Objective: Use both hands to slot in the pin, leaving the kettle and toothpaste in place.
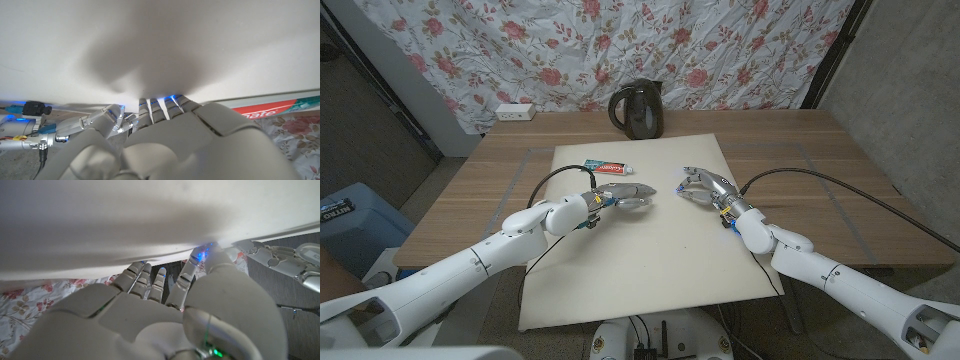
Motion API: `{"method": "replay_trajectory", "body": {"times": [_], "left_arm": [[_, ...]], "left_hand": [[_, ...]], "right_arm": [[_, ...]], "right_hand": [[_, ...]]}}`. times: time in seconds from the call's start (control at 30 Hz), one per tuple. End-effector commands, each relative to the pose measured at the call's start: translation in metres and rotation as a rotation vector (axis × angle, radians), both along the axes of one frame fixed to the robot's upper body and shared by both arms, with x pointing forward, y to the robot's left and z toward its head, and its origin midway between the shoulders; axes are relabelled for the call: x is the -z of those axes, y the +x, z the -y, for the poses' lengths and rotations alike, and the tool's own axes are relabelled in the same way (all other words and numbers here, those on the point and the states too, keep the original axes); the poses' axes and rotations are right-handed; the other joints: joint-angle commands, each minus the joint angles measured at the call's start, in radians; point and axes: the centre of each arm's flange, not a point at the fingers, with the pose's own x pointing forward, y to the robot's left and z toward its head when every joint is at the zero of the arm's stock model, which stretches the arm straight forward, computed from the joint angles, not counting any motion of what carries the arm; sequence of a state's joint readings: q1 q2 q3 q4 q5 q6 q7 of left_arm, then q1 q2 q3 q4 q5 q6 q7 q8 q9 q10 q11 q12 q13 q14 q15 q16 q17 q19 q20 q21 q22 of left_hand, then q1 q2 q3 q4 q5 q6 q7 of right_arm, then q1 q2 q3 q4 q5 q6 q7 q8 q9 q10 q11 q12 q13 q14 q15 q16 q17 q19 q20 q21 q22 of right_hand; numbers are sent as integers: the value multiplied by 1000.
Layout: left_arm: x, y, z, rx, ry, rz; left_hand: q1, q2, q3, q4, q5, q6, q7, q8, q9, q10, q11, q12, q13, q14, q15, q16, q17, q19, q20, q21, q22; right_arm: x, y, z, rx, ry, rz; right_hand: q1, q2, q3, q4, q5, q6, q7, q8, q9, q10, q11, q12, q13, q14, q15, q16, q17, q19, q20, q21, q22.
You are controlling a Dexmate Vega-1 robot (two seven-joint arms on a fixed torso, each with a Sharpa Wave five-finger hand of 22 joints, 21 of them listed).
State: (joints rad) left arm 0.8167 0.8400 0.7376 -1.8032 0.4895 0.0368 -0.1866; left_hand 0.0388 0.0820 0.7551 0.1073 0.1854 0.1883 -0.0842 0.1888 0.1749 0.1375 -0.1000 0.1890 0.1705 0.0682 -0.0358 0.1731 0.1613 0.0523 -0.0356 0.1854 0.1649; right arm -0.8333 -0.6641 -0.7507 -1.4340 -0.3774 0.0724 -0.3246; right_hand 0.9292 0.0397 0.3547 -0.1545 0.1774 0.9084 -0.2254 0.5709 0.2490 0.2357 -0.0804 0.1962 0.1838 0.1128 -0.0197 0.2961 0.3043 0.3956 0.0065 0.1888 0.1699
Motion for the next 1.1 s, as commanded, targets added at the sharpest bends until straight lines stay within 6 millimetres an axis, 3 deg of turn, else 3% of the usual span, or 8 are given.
{"method": "replay_trajectory", "body": {"times": [0.03,0.53,1.1], "left_arm": [[1,1,1,-4,5,-6],[1,2,0,-8,4,-4],[1,3,0,-4,5,-1]], "left_hand": [[15,101,9,-3,4,10,1,4,1,9,3,5,4,6,-66,2,3,11,-105,6,4],[25,103,19,-16,2,14,0,2,2,11,1,4,4,8,-67,1,2,12,-105,5,4],[29,103,26,-21,0,19,-1,1,2,14,3,5,4,11,-67,2,3,13,-105,5,4]], "right_arm": [[5,1,4,15,-2,-21],[2,2,3,-7,-12,-12],[-3,1,1,-27,-18,-3]], "right_hand": [[8,0,1,-4,0,-3,1,-3,1,1,2,-1,5,2,3,1,3,10,-1,7,2],[10,-13,-6,-9,0,-19,1,-11,-2,-9,9,-4,5,-2,11,-2,3,12,4,7,2],[10,-51,-21,-12,7,-95,3,-51,-14,-46,23,-11,6,-22,26,-15,1,-5,16,2,2]]}}
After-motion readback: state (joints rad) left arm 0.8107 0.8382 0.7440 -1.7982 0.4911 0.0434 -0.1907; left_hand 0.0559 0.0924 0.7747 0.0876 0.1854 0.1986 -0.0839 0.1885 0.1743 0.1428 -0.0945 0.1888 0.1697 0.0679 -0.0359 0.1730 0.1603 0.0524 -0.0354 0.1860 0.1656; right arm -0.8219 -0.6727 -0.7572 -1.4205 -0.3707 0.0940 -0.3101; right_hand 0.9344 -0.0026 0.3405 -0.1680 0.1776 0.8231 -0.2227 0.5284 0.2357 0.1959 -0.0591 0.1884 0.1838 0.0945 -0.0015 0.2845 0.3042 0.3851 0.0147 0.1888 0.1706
